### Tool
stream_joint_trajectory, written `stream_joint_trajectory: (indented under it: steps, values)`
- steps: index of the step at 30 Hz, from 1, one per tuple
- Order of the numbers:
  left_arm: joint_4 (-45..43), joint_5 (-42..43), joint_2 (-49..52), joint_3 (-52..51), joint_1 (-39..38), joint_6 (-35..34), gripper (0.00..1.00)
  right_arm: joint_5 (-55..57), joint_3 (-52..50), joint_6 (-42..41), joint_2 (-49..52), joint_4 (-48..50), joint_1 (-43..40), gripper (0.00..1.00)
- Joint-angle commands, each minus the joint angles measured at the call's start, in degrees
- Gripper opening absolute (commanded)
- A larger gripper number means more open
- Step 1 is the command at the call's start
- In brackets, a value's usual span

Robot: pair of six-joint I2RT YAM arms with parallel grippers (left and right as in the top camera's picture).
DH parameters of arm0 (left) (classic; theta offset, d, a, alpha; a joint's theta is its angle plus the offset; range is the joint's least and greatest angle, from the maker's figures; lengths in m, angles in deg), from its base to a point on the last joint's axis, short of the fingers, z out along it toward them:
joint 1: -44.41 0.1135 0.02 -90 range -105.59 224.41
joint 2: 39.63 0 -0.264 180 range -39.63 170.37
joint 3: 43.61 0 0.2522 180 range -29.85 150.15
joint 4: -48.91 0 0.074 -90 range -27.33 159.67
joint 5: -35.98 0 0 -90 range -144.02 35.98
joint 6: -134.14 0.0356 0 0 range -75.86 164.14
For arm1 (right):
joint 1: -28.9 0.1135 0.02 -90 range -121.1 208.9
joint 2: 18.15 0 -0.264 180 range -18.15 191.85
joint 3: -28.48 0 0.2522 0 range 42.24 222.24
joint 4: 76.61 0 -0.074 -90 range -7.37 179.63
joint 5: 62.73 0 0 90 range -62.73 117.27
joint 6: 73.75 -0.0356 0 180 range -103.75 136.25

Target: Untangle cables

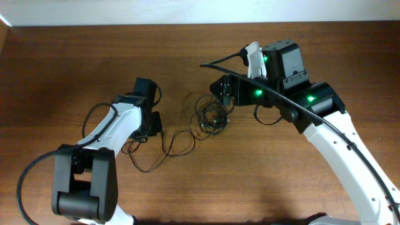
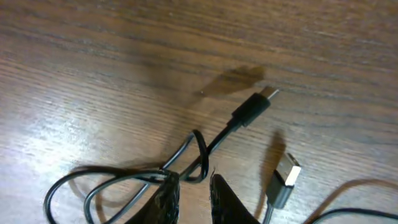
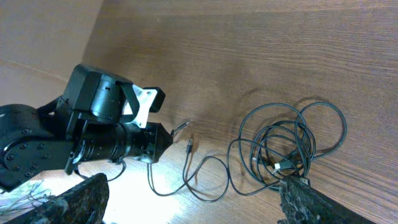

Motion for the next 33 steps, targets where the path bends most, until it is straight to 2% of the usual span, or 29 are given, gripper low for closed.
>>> stream_joint_trajectory:
  steps: [1,8,20,24,29,31,33]
  values:
    - [-1.99,-1.44,1.05,-1.77,0.0,-0.42,0.19,-0.5,0.22,0.46,0.15,0.17,0.02,0.89]
    - [-3.63,-1.44,1.07,-2.56,-0.02,-0.39,0.2,-0.5,0.22,0.46,0.15,0.17,0.02,0.89]
    - [-3.69,-1.46,1.07,-2.56,0.0,-0.39,0.0,-0.5,0.22,0.46,0.15,0.17,0.02,0.9]
    - [-3.58,-1.36,1.05,-1.99,0.0,-0.37,0.0,-0.5,0.22,0.46,0.15,0.17,0.02,0.92]
    - [-1.31,5.75,0.13,1.6,0.0,-0.33,0.0,-0.5,0.22,0.46,0.15,0.17,0.02,0.93]
    - [-0.61,10.84,-1.38,3.45,0.04,1.46,0.0,-0.52,0.22,0.46,0.15,0.15,0.02,0.93]
    - [-0.44,19.93,-4.76,5.66,0.04,5.31,0.0,-0.52,0.22,0.44,0.15,0.17,0.02,0.93]
